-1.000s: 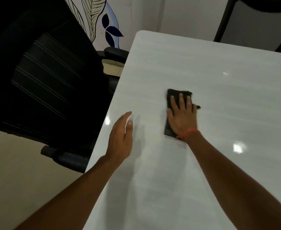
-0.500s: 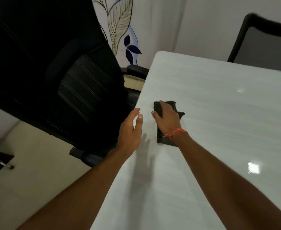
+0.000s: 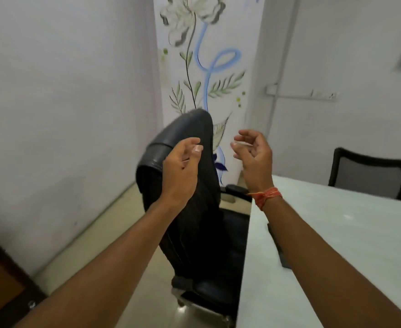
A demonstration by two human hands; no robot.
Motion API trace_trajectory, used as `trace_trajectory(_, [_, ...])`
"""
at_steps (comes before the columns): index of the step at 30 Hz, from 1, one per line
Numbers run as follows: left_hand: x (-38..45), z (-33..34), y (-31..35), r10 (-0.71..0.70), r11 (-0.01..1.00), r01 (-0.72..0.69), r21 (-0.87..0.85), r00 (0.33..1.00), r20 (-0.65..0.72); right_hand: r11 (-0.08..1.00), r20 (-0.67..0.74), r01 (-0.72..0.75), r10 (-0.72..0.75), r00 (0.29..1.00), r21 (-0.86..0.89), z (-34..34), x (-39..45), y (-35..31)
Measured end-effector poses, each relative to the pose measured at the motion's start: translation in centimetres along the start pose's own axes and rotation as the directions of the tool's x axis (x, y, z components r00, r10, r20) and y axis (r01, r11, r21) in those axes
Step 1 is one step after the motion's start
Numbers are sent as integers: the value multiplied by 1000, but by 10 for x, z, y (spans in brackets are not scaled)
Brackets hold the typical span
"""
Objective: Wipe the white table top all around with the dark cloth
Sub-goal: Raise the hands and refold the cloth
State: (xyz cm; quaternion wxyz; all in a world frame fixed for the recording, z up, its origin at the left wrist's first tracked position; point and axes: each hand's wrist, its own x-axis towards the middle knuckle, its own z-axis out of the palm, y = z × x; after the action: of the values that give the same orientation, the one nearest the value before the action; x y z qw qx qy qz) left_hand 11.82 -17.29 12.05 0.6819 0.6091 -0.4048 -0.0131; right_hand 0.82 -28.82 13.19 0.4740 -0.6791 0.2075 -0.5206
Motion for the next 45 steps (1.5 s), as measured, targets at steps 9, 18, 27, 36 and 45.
trace_trajectory(9, [49,-137,89,195,972,-210,-105,971,-138,963,0,241,-243,970,123,118,2,-123])
trace_trajectory(18, [114,-213,73,262,953,-281,-113,952,-156,931,-18,306,-308,951,199,218,45,-130])
trace_trajectory(27, [265,-252,6,346,932,-358,-61,926,-148,895,-57,368,-366,929,252,328,168,-90])
trace_trajectory(36, [430,-292,-78,341,939,-344,1,930,-139,880,-26,389,-397,917,273,455,297,-31])
trace_trajectory(45, [611,-272,-181,375,904,-384,-186,923,-83,890,-169,407,-378,910,206,525,435,56])
